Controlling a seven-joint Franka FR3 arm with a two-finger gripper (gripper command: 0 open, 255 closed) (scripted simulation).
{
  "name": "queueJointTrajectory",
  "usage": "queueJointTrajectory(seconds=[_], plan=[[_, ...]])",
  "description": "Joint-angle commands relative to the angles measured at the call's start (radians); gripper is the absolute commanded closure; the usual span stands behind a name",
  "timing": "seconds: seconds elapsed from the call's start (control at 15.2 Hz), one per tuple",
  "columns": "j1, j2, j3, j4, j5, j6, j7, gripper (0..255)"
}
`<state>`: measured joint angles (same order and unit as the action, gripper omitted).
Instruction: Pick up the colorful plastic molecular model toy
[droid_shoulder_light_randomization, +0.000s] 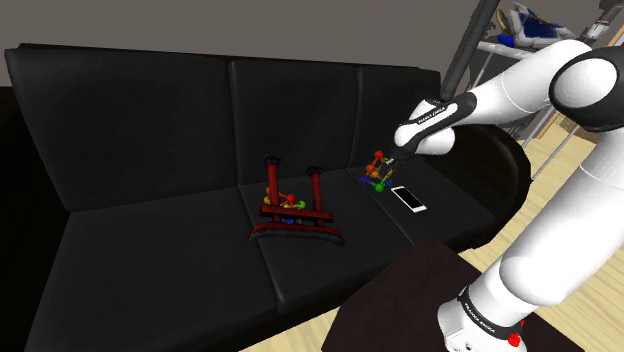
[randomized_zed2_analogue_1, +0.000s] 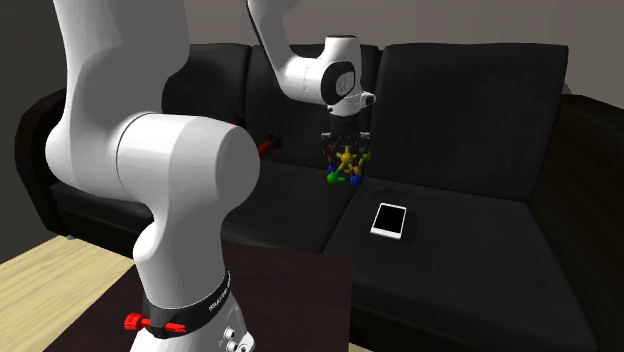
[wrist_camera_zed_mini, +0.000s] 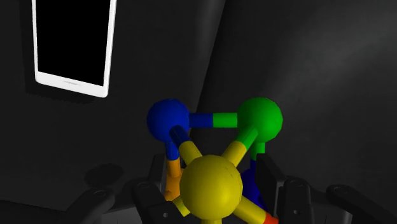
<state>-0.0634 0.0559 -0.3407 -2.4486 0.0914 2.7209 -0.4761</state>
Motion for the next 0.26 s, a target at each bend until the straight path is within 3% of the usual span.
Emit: queueJointTrajectory(seconds=[0.0,0.2], plan=[[0.001,-0.026,-0.004,0.004,-0.024,-0.028,0.018,255],[0.001,-0.04,-0.005,0.007,-0.036,-0.044,0.027,255]])
